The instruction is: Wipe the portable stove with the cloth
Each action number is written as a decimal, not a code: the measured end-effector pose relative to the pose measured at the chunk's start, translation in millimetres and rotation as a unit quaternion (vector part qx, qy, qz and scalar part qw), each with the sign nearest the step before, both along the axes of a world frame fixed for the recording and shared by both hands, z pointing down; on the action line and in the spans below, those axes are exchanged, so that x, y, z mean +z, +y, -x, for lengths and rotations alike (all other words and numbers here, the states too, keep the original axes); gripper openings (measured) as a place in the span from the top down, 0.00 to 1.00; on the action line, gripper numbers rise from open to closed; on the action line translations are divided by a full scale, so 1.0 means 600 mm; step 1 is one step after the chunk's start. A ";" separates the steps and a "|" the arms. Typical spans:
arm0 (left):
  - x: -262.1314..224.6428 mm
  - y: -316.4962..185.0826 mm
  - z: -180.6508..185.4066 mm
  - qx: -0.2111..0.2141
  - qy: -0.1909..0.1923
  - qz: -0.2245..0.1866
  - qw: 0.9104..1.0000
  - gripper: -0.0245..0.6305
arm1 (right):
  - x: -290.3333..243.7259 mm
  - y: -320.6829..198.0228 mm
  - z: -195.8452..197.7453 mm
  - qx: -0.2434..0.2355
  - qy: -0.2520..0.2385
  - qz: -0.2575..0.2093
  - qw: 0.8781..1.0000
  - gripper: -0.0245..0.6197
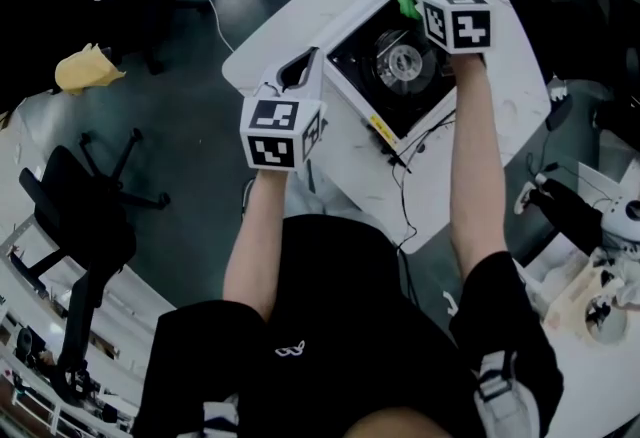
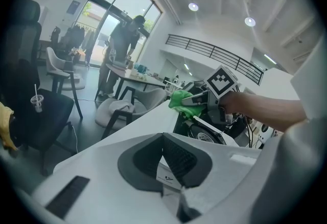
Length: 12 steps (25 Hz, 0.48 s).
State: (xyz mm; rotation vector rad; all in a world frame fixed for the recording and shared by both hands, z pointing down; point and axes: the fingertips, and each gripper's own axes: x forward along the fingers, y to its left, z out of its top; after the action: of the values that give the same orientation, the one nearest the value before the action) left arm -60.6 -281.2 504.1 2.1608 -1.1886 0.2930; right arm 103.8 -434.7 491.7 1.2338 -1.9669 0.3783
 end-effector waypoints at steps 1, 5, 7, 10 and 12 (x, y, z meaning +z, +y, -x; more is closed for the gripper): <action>-0.001 0.000 -0.003 0.001 0.000 -0.002 1.000 0.97 | -0.006 -0.002 -0.011 0.010 -0.002 -0.009 1.000 0.85; -0.007 0.000 -0.015 0.005 0.001 -0.006 1.000 0.97 | -0.009 0.002 -0.049 0.031 -0.005 -0.010 0.999 0.85; -0.008 0.002 -0.021 0.009 0.002 -0.006 1.000 0.97 | 0.000 0.012 -0.069 0.038 0.006 0.002 0.999 0.85; -0.007 0.009 -0.028 0.012 0.002 -0.004 1.000 0.97 | 0.023 0.043 -0.087 0.037 0.014 0.036 0.999 0.85; -0.006 0.013 -0.033 0.014 0.001 -0.004 1.000 0.97 | 0.031 0.064 -0.086 0.028 0.005 0.047 0.999 0.85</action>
State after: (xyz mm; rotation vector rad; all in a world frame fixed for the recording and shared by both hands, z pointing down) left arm -40.9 -273.4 500.5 2.1859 -1.1599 0.2980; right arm 155.5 -396.4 510.6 1.2306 -1.8876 0.4857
